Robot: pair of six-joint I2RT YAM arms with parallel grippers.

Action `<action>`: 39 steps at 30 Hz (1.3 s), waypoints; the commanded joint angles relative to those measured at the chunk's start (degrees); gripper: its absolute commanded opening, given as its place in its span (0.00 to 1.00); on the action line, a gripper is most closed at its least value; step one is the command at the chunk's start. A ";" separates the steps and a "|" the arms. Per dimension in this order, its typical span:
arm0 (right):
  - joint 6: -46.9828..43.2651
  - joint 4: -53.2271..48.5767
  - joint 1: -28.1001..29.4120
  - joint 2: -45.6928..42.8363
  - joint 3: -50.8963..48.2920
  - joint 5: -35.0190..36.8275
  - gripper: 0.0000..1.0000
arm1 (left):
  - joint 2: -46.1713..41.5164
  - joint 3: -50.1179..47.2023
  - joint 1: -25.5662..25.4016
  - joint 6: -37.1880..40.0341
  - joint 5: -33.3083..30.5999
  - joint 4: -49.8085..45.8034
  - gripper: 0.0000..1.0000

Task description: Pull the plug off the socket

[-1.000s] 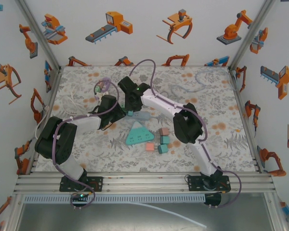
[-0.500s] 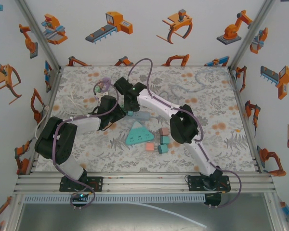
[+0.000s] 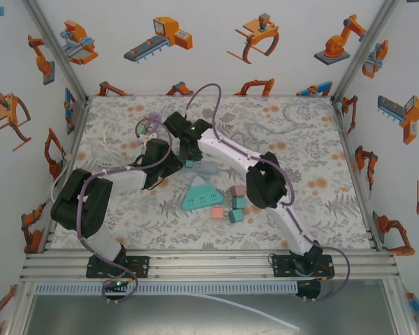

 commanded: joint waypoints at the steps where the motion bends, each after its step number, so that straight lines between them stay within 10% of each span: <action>1: 1.06 -1.92 0.12 -5.85 2.82 1.68 0.00 | 9.95 -4.05 0.43 3.82 -8.55 -10.74 0.43; 5: -1.99 2.74 0.03 -8.28 -2.33 0.58 0.04 | 9.96 -4.30 0.43 4.41 -7.33 -9.56 0.43; 7: -2.61 5.48 -0.48 -8.27 -5.37 -2.06 0.38 | 9.87 -4.46 0.43 4.69 -6.43 -8.54 0.43; 13: -1.43 7.24 -1.70 -4.87 -8.85 -4.52 0.57 | 9.76 -4.34 0.43 4.88 -5.83 -8.45 0.43; 27: 3.06 8.32 -1.68 -0.25 -9.06 -5.47 0.33 | 9.50 -4.23 0.43 5.14 -6.09 -8.54 0.43; 33: 1.60 6.22 -1.49 -0.25 -6.49 -3.18 0.02 | 11.10 -4.07 0.26 6.14 -5.44 -7.61 0.43; 39: -3.07 -0.45 0.45 -0.47 2.82 0.82 0.00 | 13.27 -4.29 -0.17 6.17 -6.50 -6.83 0.43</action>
